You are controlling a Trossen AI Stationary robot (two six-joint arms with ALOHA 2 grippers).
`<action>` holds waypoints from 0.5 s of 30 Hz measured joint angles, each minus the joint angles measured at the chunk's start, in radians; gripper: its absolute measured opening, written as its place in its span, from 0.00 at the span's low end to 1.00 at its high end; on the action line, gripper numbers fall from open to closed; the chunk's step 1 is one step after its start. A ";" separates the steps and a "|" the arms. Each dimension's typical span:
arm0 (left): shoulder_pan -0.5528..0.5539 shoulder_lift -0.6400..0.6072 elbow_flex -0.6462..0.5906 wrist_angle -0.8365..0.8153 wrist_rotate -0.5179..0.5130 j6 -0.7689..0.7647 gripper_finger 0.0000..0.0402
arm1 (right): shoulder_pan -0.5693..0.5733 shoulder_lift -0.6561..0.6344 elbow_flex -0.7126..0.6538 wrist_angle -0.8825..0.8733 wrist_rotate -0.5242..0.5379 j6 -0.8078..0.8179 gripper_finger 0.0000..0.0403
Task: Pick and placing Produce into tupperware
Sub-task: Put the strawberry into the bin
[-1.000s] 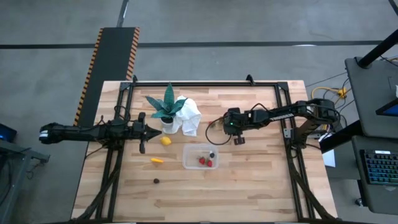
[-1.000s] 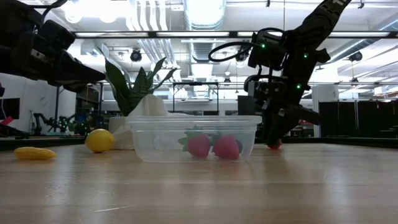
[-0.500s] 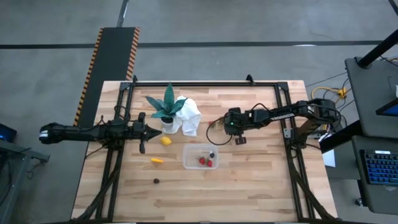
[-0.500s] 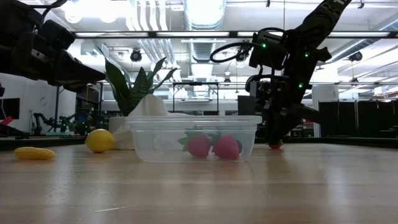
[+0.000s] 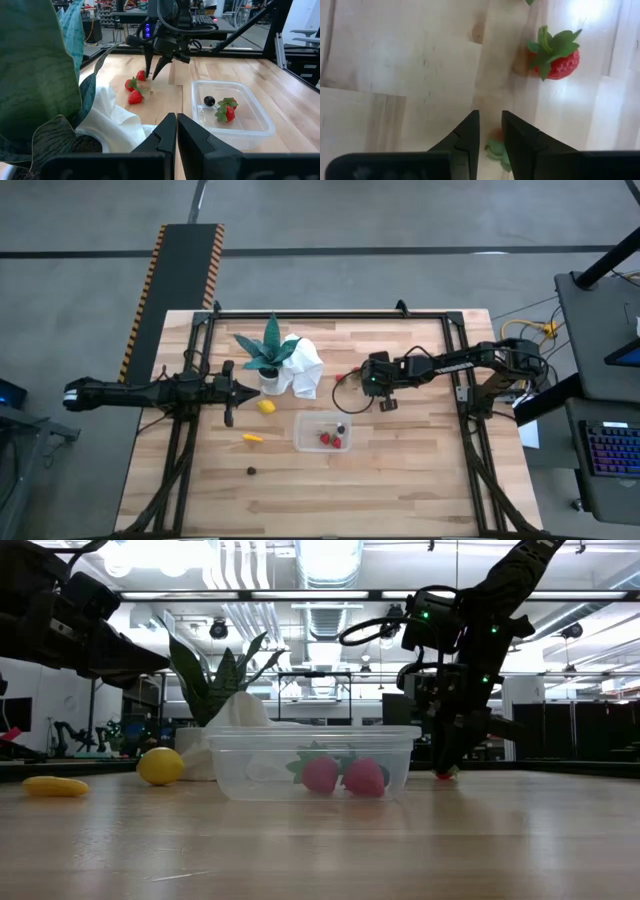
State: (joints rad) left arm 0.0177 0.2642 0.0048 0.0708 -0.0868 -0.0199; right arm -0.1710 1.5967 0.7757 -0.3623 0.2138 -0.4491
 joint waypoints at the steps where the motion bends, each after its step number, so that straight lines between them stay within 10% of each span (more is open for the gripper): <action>1: 0.000 0.000 0.000 0.000 0.000 0.000 0.00 | 0.000 0.000 0.000 0.000 0.000 -0.001 0.18; 15: 0.000 0.000 0.000 0.000 0.000 0.000 0.00 | 0.001 -0.001 0.004 -0.006 0.044 0.027 0.02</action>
State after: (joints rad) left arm 0.0181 0.2642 0.0048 0.0708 -0.0868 -0.0200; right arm -0.1703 1.5959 0.7799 -0.3683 0.2577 -0.4220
